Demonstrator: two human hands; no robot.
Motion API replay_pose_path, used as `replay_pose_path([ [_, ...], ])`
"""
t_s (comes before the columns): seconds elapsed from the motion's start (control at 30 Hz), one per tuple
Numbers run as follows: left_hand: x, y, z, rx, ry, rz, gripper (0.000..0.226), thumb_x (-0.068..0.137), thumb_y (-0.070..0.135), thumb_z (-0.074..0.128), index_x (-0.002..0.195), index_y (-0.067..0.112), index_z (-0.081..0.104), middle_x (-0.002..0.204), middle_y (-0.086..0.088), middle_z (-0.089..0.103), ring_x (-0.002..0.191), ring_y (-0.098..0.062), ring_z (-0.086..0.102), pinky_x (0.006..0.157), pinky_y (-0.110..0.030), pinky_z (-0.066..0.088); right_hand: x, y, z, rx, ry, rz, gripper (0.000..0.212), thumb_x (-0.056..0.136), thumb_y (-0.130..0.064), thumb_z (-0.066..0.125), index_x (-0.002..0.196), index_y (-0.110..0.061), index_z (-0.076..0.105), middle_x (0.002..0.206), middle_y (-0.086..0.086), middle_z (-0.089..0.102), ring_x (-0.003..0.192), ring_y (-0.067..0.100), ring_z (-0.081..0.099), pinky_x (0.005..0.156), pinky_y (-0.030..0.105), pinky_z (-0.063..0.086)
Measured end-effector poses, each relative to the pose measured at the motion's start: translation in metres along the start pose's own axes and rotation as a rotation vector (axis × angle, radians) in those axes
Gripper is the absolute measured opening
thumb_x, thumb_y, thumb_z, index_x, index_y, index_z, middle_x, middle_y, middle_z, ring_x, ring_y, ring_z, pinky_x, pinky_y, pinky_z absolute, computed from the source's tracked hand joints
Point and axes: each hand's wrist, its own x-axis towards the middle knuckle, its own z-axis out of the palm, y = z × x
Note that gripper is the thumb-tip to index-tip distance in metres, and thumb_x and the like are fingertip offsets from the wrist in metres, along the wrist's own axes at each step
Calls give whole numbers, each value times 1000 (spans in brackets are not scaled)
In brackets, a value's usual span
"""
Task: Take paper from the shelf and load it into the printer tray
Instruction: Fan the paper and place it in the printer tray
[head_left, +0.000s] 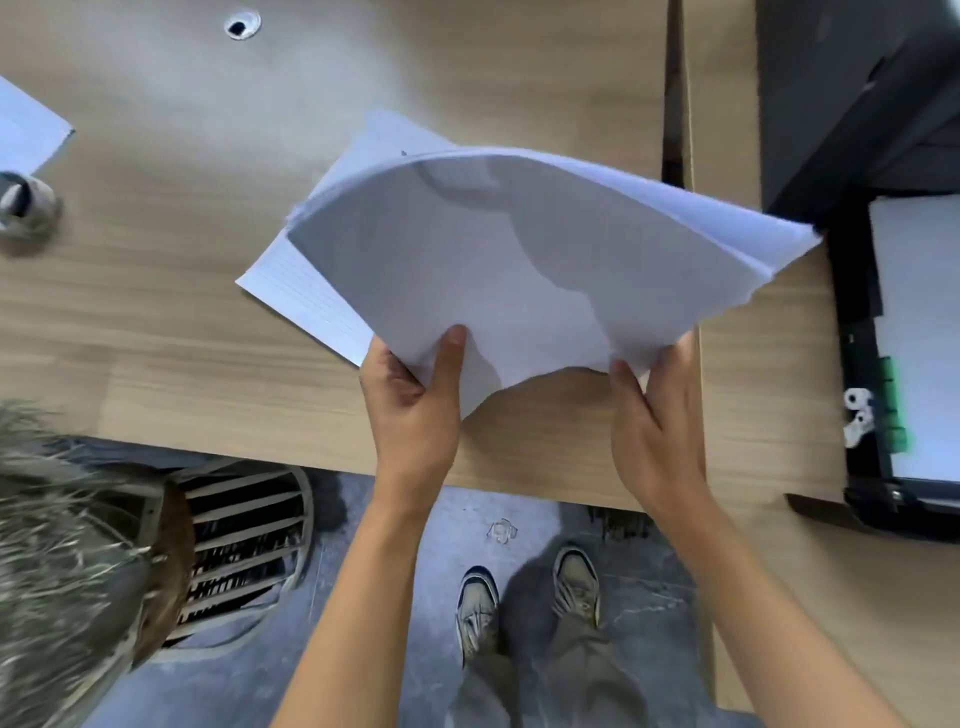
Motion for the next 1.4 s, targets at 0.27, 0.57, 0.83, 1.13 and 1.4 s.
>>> replay_pose_path([
  [0.27,-4,6,5,32,6,114,16,92,0,67,101,13,64,98,2,70,91,0,68,82,-17,51,7,3,-2,-114,107,-47,29,101,2,38,115,-24,40,97,-27,55,85,-9,55,70,17,43],
  [0.57,18,33,15,76,-2,130,12,95,3,63,106,0,64,95,-2,71,88,-7,68,80,-20,52,22,9,4,-205,183,17,11,101,-2,38,108,-9,43,75,-22,55,63,4,53,52,16,33],
  [0.83,-39,12,21,170,-107,-84,36,97,2,60,119,29,62,102,25,75,98,5,71,82,-13,57,-37,4,-32,-250,54,203,57,101,-5,39,148,-39,33,102,-6,71,72,11,63,59,25,45],
  [1.13,-123,101,77,285,-413,-320,52,91,2,57,130,31,40,119,11,59,100,-8,61,87,-33,49,-99,-107,-182,-264,34,444,55,101,-1,38,149,-28,40,97,-20,58,70,-5,54,63,6,41],
  [1.4,-175,156,168,210,-656,-204,60,77,-7,51,124,30,59,118,4,70,110,-22,67,95,-49,58,-84,-147,-324,-222,215,573,21,86,-10,60,105,-18,65,108,1,72,100,23,69,87,34,54],
])
